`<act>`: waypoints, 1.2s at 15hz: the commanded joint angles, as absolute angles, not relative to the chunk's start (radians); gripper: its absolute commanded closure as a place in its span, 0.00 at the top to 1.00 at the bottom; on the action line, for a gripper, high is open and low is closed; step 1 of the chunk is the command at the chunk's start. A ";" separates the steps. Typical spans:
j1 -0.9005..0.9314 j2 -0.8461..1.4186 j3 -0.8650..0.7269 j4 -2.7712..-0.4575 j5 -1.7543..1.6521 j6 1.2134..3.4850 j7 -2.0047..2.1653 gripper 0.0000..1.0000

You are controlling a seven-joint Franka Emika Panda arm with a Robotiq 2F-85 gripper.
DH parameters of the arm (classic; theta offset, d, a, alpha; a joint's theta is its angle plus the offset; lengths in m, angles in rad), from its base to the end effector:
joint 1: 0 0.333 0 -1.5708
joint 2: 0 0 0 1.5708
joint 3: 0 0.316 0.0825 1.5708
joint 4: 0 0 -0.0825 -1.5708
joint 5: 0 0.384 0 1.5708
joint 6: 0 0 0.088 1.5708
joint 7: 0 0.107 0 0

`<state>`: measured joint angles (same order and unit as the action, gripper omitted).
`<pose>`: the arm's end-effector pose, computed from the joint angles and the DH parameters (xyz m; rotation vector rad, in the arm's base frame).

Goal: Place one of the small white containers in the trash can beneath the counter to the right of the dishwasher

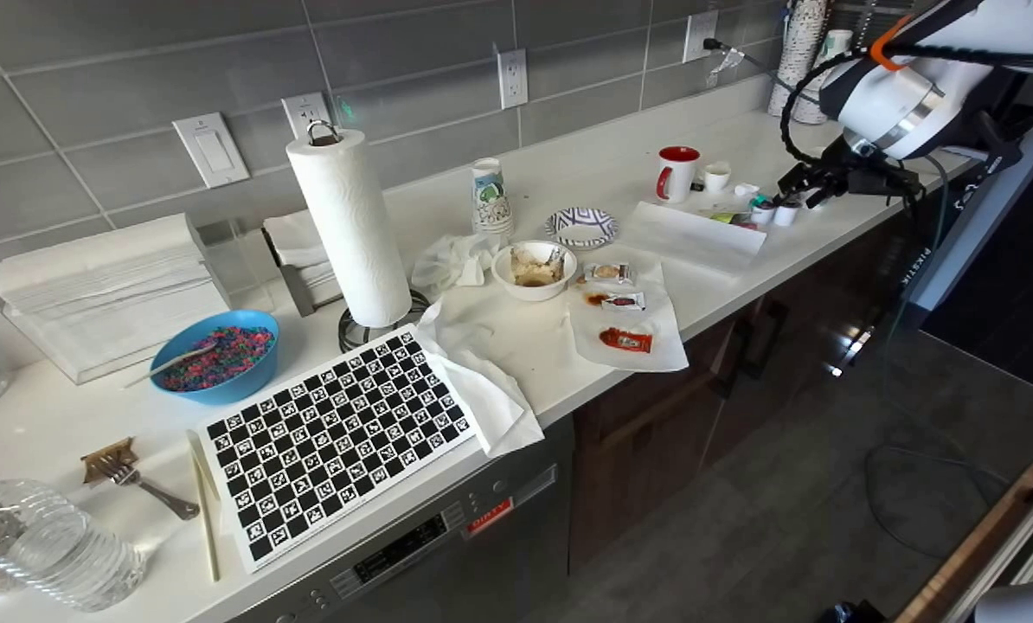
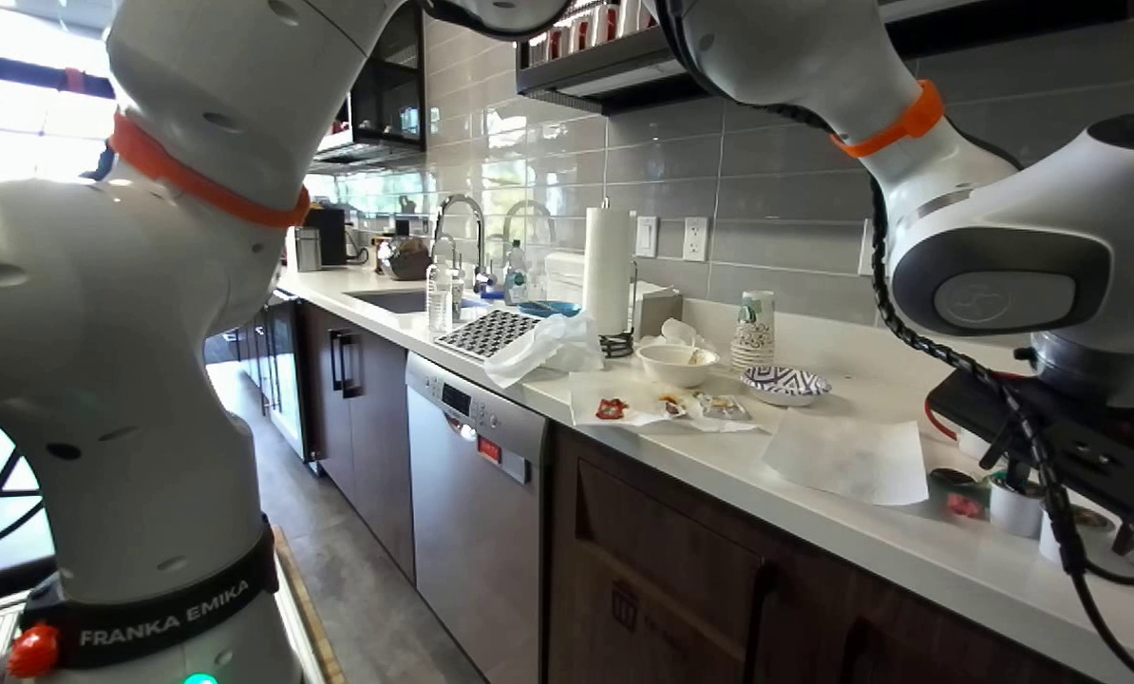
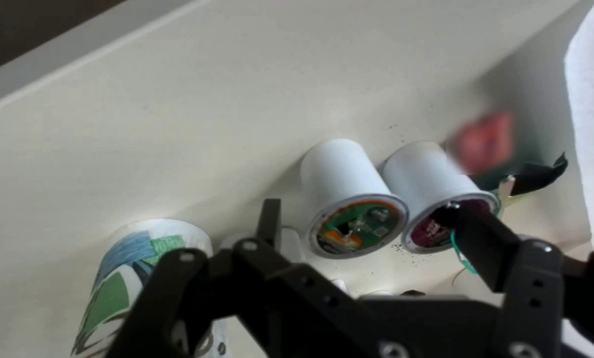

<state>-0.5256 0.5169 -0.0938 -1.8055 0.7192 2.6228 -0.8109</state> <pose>0.5457 -0.4005 0.2867 -2.8960 0.5364 -0.7295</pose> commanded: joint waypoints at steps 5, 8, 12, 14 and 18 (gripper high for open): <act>-0.534 0.502 -0.090 -1.835 0.706 2.645 -0.807 0.85; -0.538 0.505 -0.087 -1.832 0.709 2.654 -0.812 0.82; -0.540 0.514 -0.082 -1.821 0.710 2.660 -0.816 0.82; -0.540 0.520 -0.083 -1.815 0.707 2.658 -0.814 0.81; -0.535 0.530 -0.089 -1.808 0.695 2.657 -0.803 0.76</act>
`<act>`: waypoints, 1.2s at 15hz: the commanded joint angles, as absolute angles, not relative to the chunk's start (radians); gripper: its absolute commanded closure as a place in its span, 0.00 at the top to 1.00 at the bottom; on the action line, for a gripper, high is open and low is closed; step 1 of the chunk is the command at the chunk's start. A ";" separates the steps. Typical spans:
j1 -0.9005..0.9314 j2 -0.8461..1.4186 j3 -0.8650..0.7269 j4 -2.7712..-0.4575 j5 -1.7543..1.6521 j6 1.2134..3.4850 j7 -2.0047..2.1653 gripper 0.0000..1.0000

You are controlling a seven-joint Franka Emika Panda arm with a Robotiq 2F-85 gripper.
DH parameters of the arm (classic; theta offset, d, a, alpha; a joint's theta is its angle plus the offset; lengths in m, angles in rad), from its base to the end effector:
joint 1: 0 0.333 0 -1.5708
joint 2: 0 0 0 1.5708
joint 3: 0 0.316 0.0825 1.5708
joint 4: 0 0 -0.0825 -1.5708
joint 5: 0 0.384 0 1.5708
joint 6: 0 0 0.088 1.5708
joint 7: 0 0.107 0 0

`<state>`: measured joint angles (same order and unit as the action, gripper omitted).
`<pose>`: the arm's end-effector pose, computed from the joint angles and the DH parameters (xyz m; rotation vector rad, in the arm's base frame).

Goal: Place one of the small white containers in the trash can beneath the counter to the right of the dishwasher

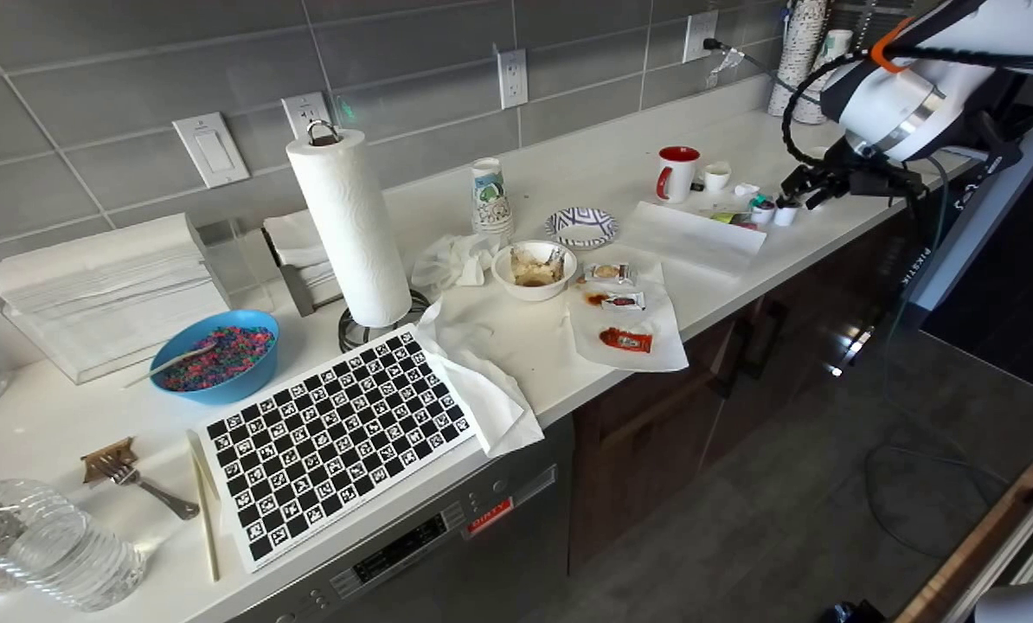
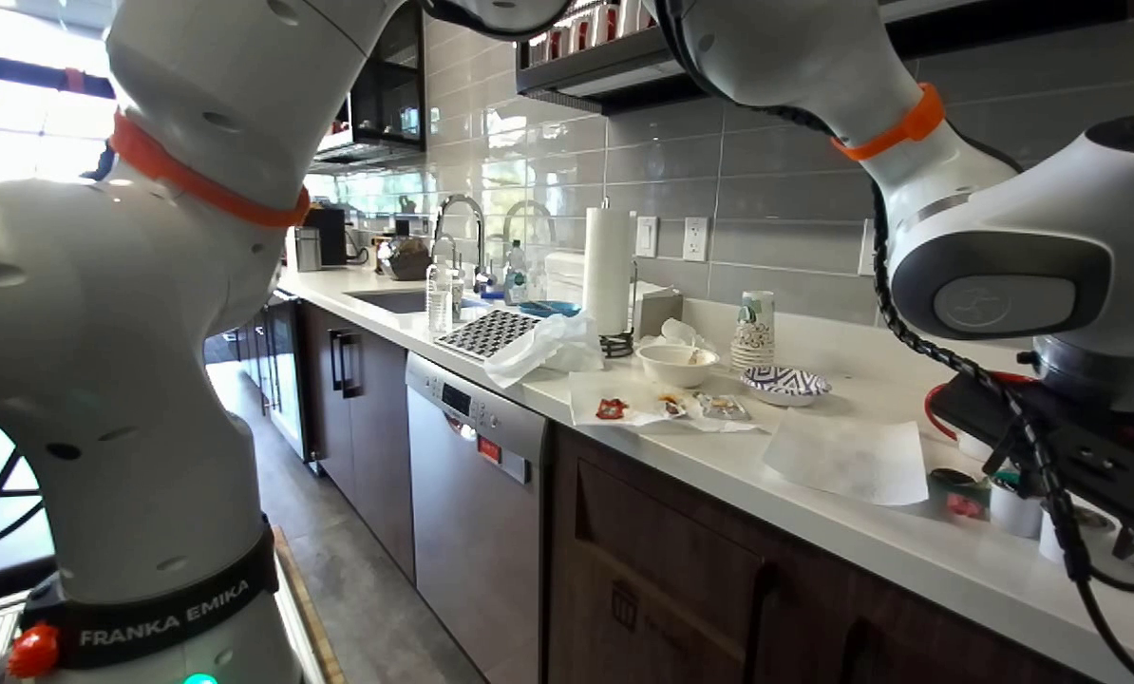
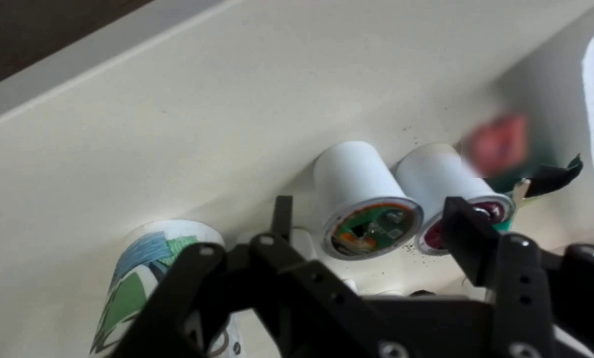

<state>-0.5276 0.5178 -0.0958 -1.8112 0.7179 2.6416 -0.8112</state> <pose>0.5426 -0.4036 0.2854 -2.9072 0.5502 -0.7382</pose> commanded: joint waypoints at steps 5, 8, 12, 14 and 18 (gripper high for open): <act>-0.537 0.537 -0.085 -1.801 0.691 2.657 -0.806 0.74; -0.539 0.541 -0.080 -1.796 0.692 2.664 -0.815 0.74; -0.540 0.544 -0.076 -1.794 0.691 2.667 -0.818 0.66; -0.540 0.544 -0.076 -1.795 0.689 2.668 -0.817 0.52; -0.541 0.542 -0.075 -1.796 0.688 2.672 -0.819 0.51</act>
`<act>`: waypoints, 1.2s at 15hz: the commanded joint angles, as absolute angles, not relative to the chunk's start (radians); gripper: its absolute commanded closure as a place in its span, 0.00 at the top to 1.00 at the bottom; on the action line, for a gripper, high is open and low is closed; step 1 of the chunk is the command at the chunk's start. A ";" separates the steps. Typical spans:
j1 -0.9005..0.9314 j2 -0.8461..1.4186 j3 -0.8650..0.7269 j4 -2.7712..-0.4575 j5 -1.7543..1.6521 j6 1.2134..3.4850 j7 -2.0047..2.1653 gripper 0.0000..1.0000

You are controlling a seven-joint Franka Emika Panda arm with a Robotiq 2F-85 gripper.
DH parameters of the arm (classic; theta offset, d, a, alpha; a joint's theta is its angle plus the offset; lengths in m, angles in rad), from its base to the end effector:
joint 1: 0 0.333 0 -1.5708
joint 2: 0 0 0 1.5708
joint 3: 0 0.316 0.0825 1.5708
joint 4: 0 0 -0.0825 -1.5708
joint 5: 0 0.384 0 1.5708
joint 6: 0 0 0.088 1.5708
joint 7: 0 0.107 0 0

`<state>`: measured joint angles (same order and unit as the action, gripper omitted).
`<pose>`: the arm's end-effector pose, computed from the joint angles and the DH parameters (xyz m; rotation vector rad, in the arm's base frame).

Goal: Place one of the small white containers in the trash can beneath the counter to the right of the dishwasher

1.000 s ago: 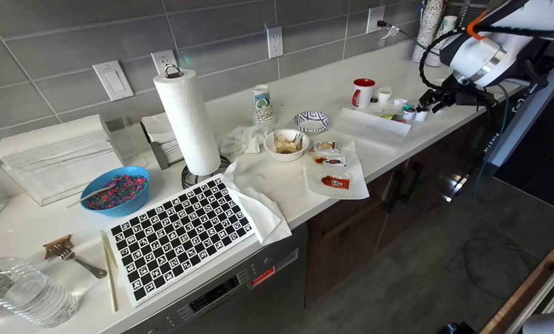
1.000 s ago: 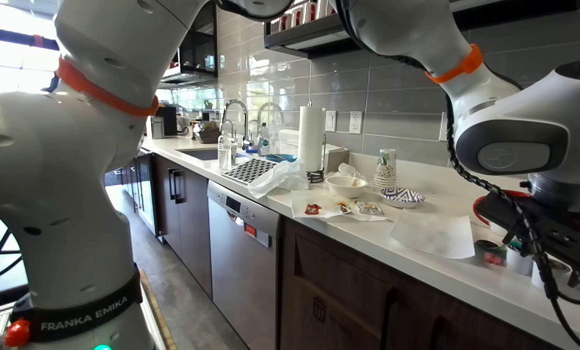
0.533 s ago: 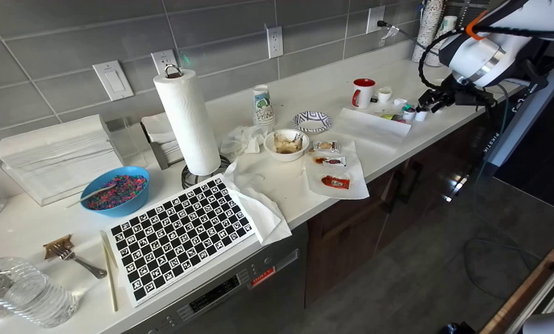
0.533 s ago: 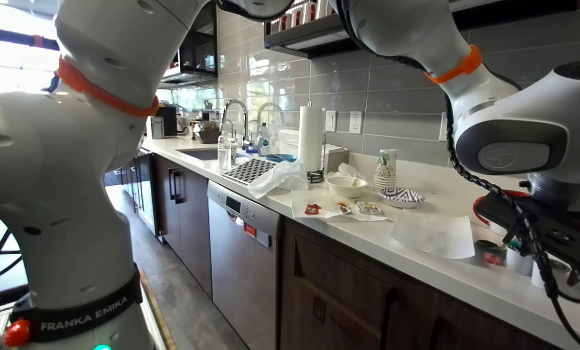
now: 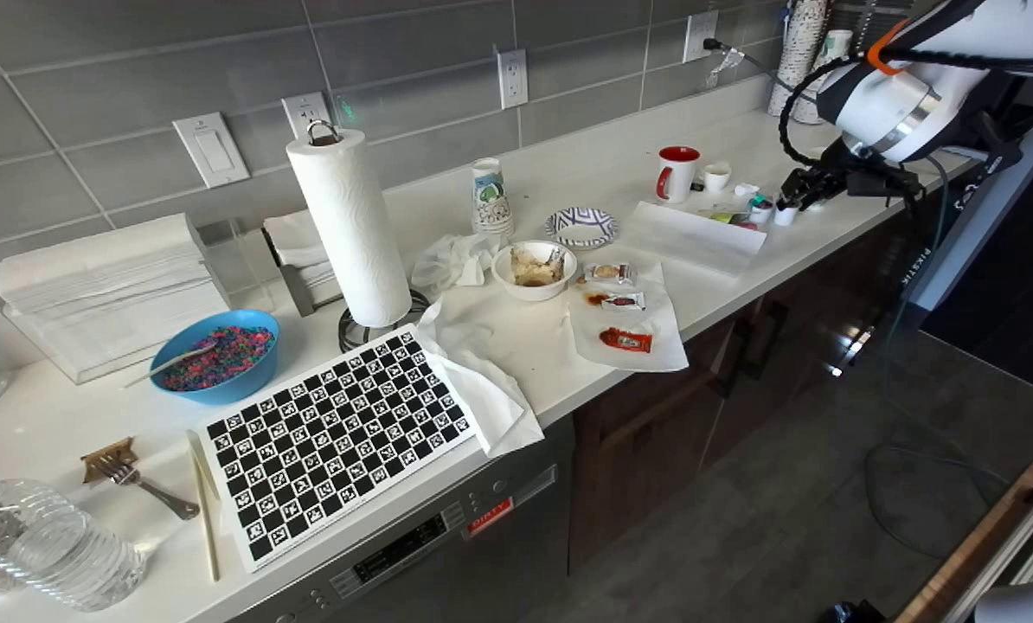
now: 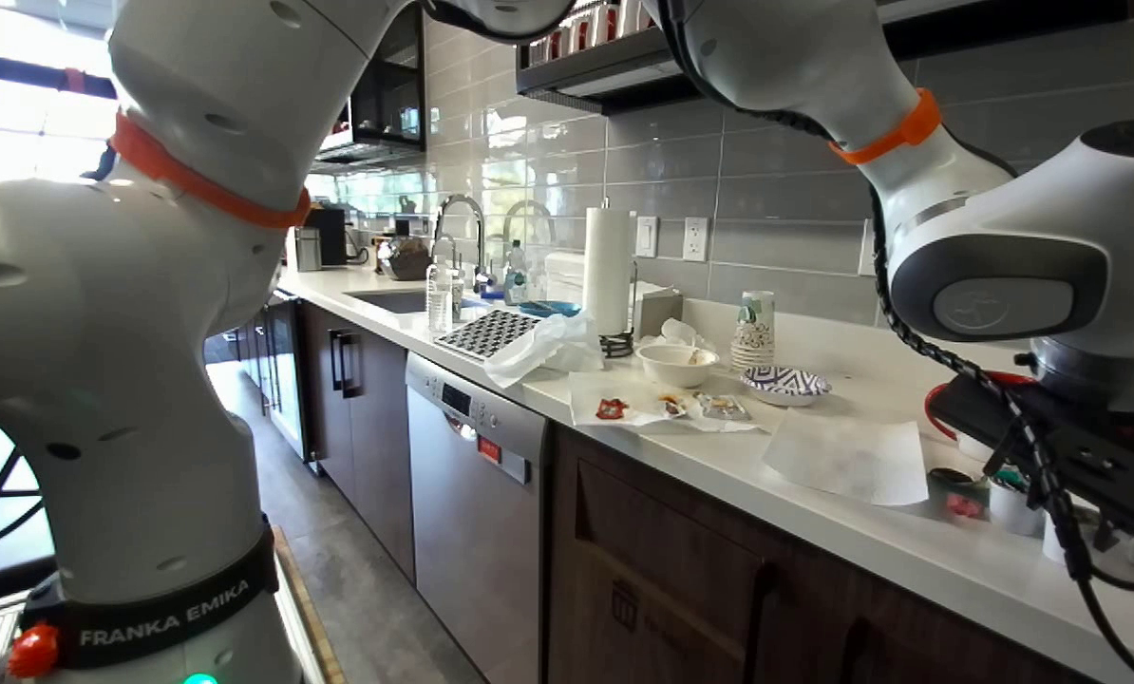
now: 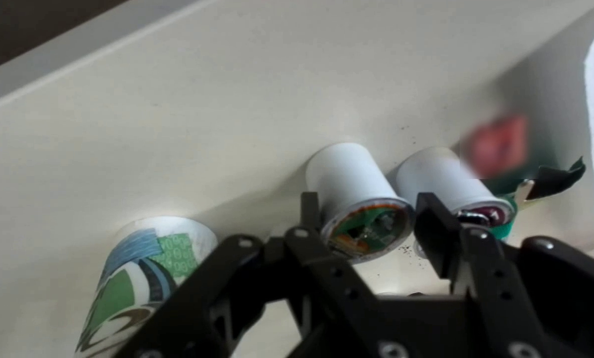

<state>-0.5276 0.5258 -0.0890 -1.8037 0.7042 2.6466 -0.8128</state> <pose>0.5468 -0.4015 0.2838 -2.9190 0.5262 -0.7368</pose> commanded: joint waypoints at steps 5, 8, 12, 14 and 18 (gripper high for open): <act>-0.542 0.537 -0.073 -1.803 0.690 2.673 -0.823 0.23; -0.544 0.528 -0.068 -1.812 0.698 2.675 -0.828 0.12; -0.545 0.516 -0.065 -1.831 0.705 2.679 -0.828 0.06; -0.547 0.510 -0.064 -1.839 0.710 2.681 -0.829 0.03; -0.561 0.472 -0.049 -1.876 0.740 2.682 -0.842 0.03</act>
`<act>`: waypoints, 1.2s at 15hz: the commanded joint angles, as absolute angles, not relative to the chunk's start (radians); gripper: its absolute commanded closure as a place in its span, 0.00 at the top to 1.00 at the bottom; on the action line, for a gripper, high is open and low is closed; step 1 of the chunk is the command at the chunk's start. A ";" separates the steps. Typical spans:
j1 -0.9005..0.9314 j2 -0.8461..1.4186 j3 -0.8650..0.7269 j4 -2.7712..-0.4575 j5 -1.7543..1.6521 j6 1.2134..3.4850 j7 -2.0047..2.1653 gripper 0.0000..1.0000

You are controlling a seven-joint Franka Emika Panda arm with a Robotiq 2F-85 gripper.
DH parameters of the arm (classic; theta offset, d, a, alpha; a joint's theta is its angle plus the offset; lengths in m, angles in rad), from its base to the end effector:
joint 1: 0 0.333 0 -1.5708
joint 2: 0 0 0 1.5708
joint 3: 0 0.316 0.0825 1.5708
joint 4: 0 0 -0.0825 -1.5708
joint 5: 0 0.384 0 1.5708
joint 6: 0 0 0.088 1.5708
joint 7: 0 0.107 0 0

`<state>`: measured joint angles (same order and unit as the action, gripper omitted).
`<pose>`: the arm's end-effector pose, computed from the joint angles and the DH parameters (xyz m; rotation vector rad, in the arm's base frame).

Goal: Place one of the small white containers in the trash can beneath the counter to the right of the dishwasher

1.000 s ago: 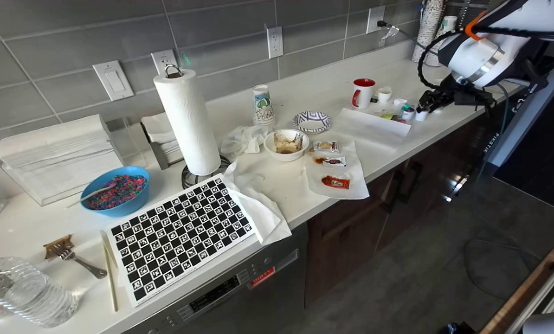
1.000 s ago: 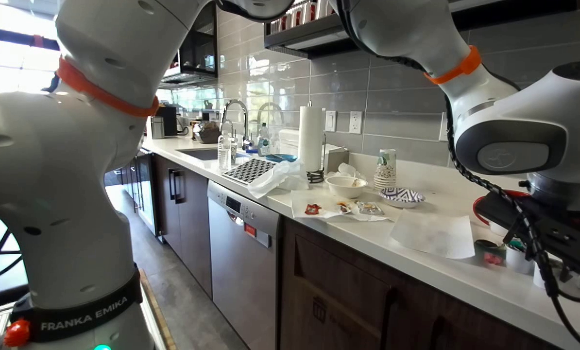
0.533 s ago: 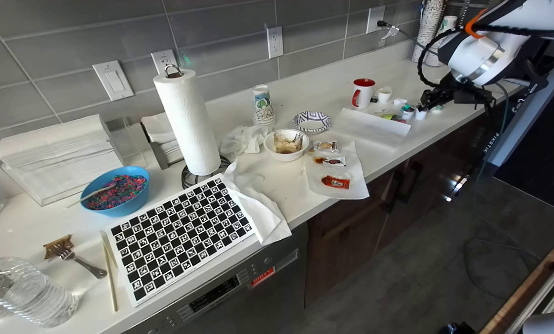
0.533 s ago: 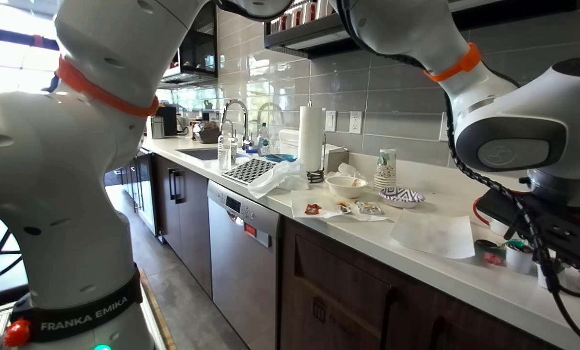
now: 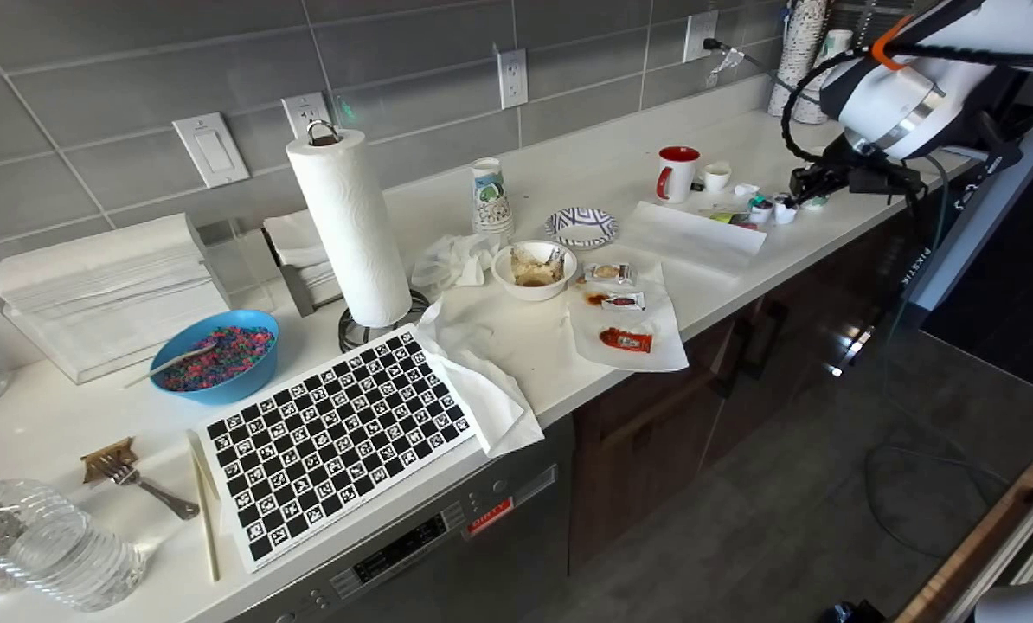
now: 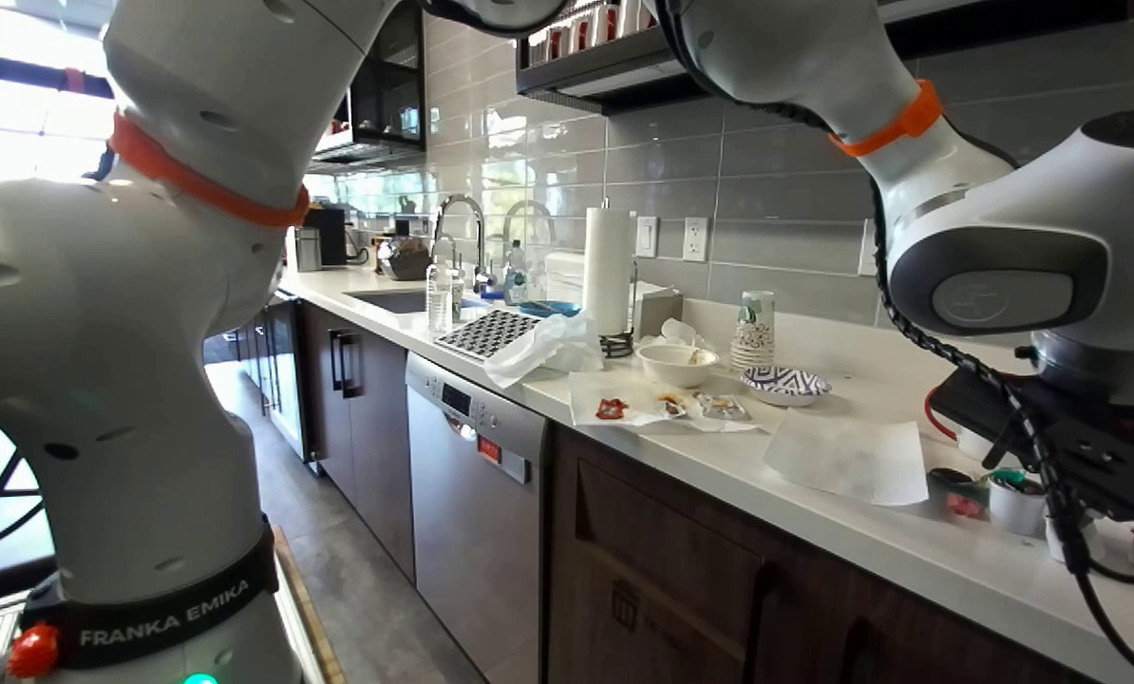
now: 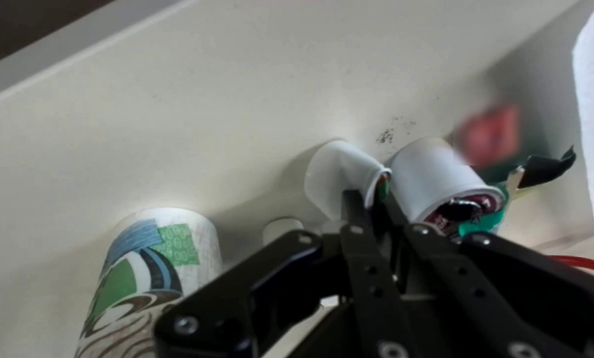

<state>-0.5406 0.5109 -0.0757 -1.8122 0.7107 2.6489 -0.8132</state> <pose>0.5448 -0.4014 0.2897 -2.9075 0.5363 -0.7537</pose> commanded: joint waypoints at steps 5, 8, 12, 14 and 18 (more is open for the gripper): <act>-0.556 0.381 -0.040 -1.983 0.786 2.685 -0.850 0.02; -0.529 0.307 -0.058 -2.067 0.788 2.699 -0.833 0.02; -0.495 0.207 -0.073 -2.181 0.794 2.701 -0.829 0.02; -0.509 0.160 -0.038 -2.233 0.805 2.690 -0.846 0.02; -0.505 0.081 0.017 -2.326 0.873 2.685 -0.915 0.02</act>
